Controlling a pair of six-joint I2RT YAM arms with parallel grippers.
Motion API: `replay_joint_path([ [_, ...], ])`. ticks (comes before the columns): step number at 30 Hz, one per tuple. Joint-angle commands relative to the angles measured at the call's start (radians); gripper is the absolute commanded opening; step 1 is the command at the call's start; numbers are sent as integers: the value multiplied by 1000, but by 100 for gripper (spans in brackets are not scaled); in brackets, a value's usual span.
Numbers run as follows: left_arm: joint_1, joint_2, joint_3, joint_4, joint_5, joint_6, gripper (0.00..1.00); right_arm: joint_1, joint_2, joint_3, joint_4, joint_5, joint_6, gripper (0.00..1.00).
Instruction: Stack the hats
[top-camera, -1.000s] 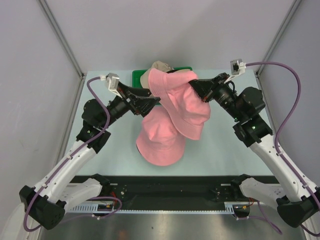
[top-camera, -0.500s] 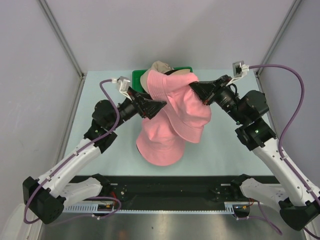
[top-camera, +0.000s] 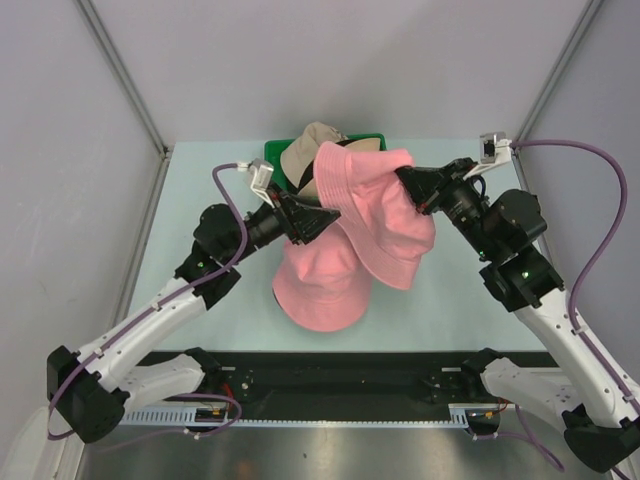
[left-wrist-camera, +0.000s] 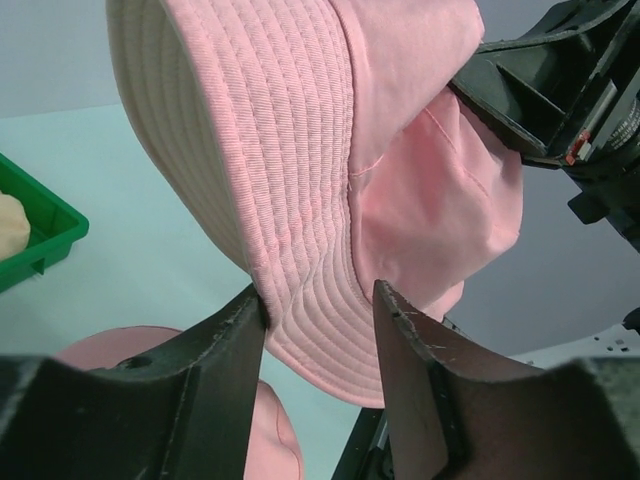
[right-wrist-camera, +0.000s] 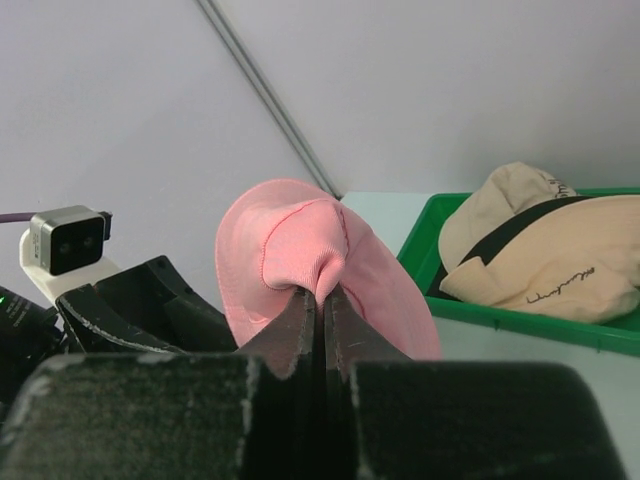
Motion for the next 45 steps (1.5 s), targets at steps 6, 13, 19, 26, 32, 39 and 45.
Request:
replay_joint_path([
  [6, -51, 47, 14, 93, 33, -26, 27, 4, -21, 0, -26, 83, -35, 0],
  [13, -60, 76, 55, 46, 18, -18, 1, 25, -34, 5, -90, 167, -67, 0],
  [19, -48, -37, 37, -200, -132, 10, 0, 84, 8, 8, -116, 230, -104, 0],
  [26, 64, -270, -80, -413, -164, -75, 0, 162, 77, 5, -93, 283, -126, 4],
  [32, 191, -327, -132, -533, -134, -29, 0, 186, 135, 12, -70, 261, -126, 25],
  [39, 323, -290, -144, -617, -121, 40, 0, 189, 129, -1, -101, 258, -132, 88],
  [45, 355, -277, -173, -639, -131, 68, 0, 107, 78, -89, -66, 139, -75, 91],
])
